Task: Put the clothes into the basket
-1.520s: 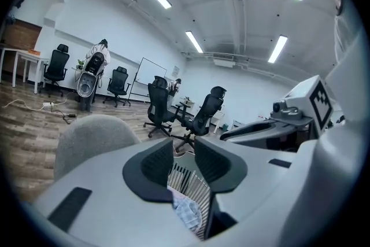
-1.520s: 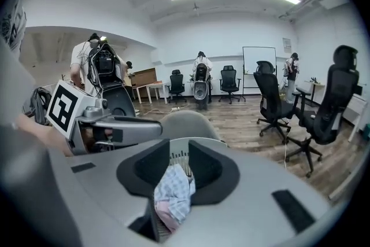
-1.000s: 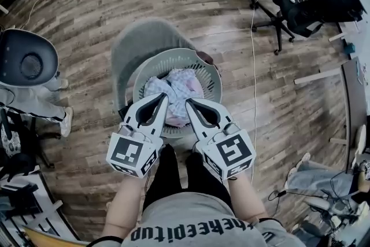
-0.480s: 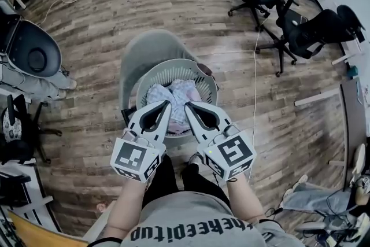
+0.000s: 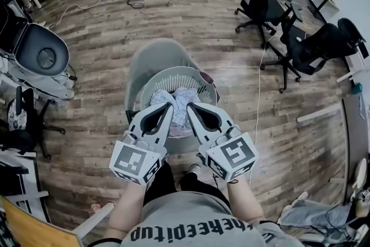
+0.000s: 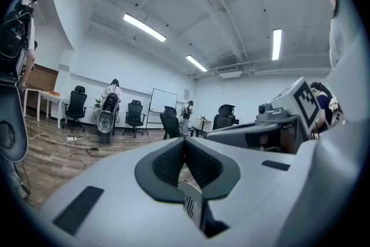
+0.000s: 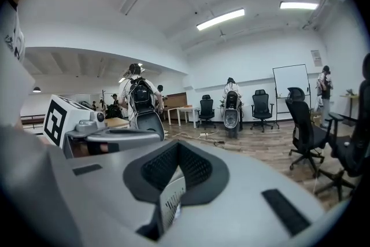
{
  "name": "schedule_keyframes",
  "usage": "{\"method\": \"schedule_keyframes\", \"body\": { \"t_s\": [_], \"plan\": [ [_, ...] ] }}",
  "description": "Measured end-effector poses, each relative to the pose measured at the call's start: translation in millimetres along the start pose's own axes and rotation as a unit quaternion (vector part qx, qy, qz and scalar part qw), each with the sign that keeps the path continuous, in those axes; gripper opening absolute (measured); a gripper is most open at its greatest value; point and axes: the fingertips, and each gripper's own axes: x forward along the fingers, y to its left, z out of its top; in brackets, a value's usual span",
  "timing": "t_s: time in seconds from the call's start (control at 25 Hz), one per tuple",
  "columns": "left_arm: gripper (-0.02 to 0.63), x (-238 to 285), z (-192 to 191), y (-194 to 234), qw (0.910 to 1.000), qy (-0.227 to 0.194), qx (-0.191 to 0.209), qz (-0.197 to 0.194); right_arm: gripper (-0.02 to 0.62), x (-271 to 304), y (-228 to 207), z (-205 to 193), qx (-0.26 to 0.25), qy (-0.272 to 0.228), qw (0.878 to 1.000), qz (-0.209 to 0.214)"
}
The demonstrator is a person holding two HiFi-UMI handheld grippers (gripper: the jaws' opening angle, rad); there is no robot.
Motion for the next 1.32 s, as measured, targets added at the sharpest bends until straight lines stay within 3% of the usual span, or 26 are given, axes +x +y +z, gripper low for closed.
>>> {"method": "schedule_keyframes", "body": {
  "t_s": [0.6, 1.32],
  "plan": [
    [0.015, -8, 22, -25, 0.9993, -0.027, 0.017, 0.019, 0.011, -22, 8, 20, -0.017, -0.031, 0.999, 0.034],
    [0.015, -5, 29, -30, 0.9989, -0.036, 0.024, 0.02, 0.011, -26, 4, 26, -0.023, -0.041, 0.998, 0.035]
  ]
}}
